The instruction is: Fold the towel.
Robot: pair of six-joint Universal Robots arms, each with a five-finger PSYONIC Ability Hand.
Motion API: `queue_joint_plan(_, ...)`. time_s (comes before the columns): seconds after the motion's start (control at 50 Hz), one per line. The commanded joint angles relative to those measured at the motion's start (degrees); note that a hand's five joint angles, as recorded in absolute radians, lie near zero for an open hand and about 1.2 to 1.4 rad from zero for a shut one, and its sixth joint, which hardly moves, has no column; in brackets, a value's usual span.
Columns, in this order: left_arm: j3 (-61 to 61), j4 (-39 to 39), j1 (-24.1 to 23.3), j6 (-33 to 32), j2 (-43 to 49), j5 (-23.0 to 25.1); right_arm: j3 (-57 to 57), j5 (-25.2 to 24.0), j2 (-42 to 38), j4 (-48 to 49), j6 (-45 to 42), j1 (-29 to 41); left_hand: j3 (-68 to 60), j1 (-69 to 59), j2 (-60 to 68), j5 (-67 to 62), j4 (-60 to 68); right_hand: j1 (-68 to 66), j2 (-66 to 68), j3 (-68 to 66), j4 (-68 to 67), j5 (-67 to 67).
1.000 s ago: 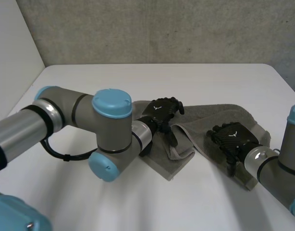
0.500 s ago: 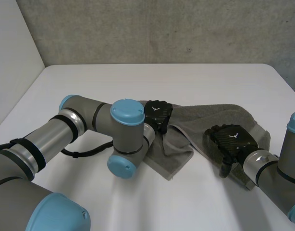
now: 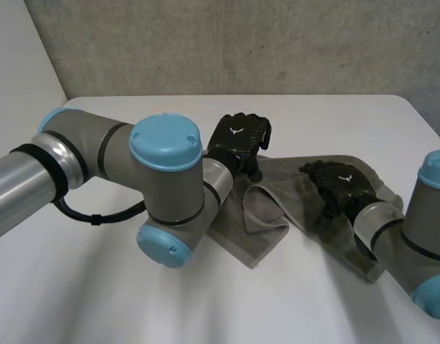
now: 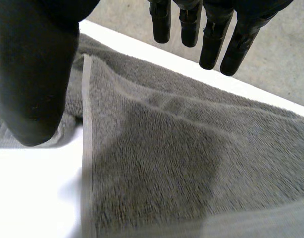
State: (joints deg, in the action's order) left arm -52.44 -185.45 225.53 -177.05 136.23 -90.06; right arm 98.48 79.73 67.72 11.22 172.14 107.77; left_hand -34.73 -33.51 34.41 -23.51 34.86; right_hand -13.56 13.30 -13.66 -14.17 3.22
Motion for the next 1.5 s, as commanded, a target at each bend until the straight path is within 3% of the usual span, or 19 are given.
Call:
queue_joint_plan(0.02, 1.4, -1.8, 0.0, -0.6, 5.5, 0.0, -0.3, 0.0, 1.4, -1.6, -0.1, 1.2, 6.3, 5.1, -6.0, 5.1, -6.5, 3.6, -3.3, 3.7, 4.2, -3.2)
queue_joint_plan(0.12, 8.7, -1.2, 0.0, -3.3, 14.5, 0.0, 2.4, -0.9, 3.0, -1.2, -0.5, -0.7, 17.6, 16.4, -17.3, 16.4, -17.7, 3.6, -3.3, 3.7, 4.2, -3.2)
queue_joint_plan(0.24, 13.6, -0.7, 0.0, -6.6, 19.2, 0.0, 2.7, -0.9, 2.7, -1.1, -1.1, -1.0, 17.1, 15.9, -16.8, 15.9, -17.2, 3.6, -3.3, 3.7, 4.2, -3.2)
queue_joint_plan(0.34, 17.0, -0.3, 0.2, -7.7, 21.8, -0.2, 2.6, -0.8, 2.4, -1.1, -2.5, -0.6, 7.2, 6.0, -6.9, 6.0, -7.3, 3.5, -3.2, 3.6, 4.1, -3.1)
queue_joint_plan(0.38, 17.8, -0.7, 0.2, -7.7, 21.9, 0.1, 2.5, -0.8, 2.4, -1.1, -2.5, -0.6, -9.9, -11.1, 10.2, -11.1, 9.8, 3.5, -3.2, 3.6, 4.1, -3.1)
queue_joint_plan(0.4, 17.8, -0.7, 0.2, -7.7, 21.9, 0.1, 2.6, -0.8, 2.4, -1.1, -2.5, -0.6, -10.0, -11.2, 10.3, -11.2, 9.8, 3.5, -3.2, 3.6, 4.1, -3.1)
queue_joint_plan(0.44, 18.8, -1.0, 0.2, -7.6, 21.5, 0.0, 2.6, -0.8, 2.4, -1.1, -2.5, -0.6, -29.4, -30.6, 29.7, -30.6, 29.2, 3.3, -3.0, 3.4, 3.9, -3.0)
queue_joint_plan(0.46, 18.8, -1.0, 0.2, -7.6, 21.5, 0.0, 2.6, -0.8, 2.4, -1.1, -2.5, -0.6, -29.5, -30.7, 29.8, -30.7, 29.4, 3.3, -3.0, 3.4, 3.9, -3.0)
queue_joint_plan(0.5, 20.5, -1.1, 0.2, -7.6, 21.2, 0.1, 2.7, -0.9, 2.2, -1.1, -2.6, -0.5, -45.2, -46.4, 45.5, -46.4, 45.1, 3.0, -2.7, 3.1, 3.6, -2.6)
queue_joint_plan(0.68, 21.2, -0.2, -0.2, -7.9, 21.2, 4.9, 2.3, -0.7, 1.6, -1.3, -2.5, -0.4, -45.3, -46.5, 45.6, -46.5, 45.1, 3.0, -2.7, 3.1, 3.6, -2.6)
queue_joint_plan(0.78, 17.6, 3.2, -0.3, -7.4, 17.4, 4.8, 2.2, -0.3, 2.2, -1.7, -2.3, -0.4, -45.3, -46.5, 45.6, -46.5, 45.1, 3.0, -2.7, 3.1, 3.6, -2.6)
queue_joint_plan(0.94, 0.7, 2.4, 0.7, -6.8, -5.0, 4.8, 4.5, 0.2, 4.5, -0.9, -0.8, 0.0, -45.3, -46.5, 45.6, -46.5, 45.1, 3.1, -2.9, 3.2, 3.8, -2.8)
queue_joint_plan(1.1, -7.5, 1.8, 0.6, -5.9, -16.3, 4.6, 4.5, 3.2, -0.5, 2.3, 4.7, 3.8, -45.3, -46.5, 45.6, -46.5, 45.1, 3.3, -3.0, 3.4, 3.9, -3.0)
queue_joint_plan(1.24, -12.4, 1.8, 0.5, -1.5, -18.7, 4.6, 3.8, 6.0, -1.2, 4.2, 5.2, 5.0, -45.3, -46.5, 45.6, -46.5, 45.1, 2.1, -1.9, 2.2, 2.8, -1.8)
queue_joint_plan(1.32, -13.8, 2.0, 0.5, 2.0, -18.7, 4.6, 3.6, 6.1, -3.5, 6.4, 7.8, 5.3, -45.3, -46.5, 45.6, -46.5, 45.1, -6.8, 7.0, -6.7, -6.2, 7.1)
queue_joint_plan(1.5, -15.8, 1.5, 1.0, 2.1, -18.0, 4.7, 3.3, 6.1, -4.0, 5.8, 9.8, 6.4, -45.3, -46.5, 45.6, -46.5, 45.1, -5.9, 6.2, -5.8, -5.3, 6.3)
